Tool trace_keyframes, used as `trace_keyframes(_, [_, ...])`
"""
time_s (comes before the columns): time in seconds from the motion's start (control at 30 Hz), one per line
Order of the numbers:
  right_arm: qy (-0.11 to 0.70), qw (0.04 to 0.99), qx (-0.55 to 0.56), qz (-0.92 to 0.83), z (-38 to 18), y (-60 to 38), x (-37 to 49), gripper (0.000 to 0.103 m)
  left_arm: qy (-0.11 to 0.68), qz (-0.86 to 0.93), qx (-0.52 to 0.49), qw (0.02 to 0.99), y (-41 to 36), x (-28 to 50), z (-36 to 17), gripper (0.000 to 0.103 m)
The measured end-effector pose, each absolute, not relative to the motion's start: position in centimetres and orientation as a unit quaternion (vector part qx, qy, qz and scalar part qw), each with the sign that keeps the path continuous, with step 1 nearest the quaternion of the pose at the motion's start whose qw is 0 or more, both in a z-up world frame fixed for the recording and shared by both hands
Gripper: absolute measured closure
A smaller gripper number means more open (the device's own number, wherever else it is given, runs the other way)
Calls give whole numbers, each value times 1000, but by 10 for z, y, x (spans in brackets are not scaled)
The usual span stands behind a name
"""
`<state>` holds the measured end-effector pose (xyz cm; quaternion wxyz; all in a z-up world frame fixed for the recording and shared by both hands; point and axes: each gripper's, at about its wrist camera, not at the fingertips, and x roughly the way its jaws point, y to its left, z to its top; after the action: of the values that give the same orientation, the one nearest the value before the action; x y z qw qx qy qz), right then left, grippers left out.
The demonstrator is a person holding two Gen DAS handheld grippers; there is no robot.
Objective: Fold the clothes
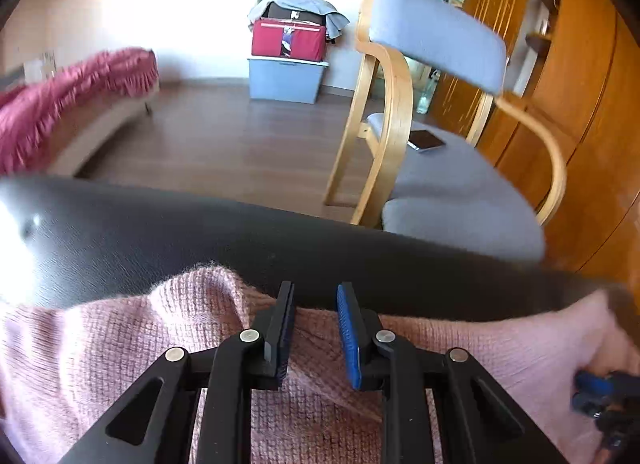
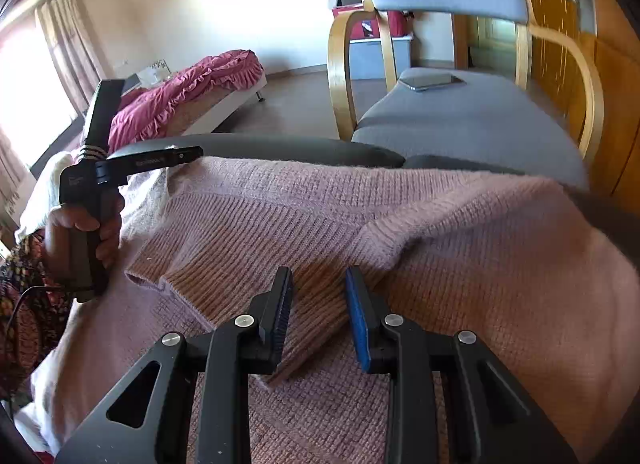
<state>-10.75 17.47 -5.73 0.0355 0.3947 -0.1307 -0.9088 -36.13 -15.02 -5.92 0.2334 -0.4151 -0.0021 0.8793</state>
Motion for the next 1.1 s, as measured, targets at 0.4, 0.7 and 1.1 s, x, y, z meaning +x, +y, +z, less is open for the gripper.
trace_keyframes(0.4, [-288,-50,273,-916,-45,252,-80,73,33,883,-365,292,-111,-251,-23,81])
trace_keyframes(0.7, [-275,78,274,-918,-46,223,-105,73,83,866,-383,310,-88,-235,-46,80])
trace_keyframes(1.1, [-413,-64,260,-871,-78,282,-93,71,41,856,-396,330,-95,-242,-48,79])
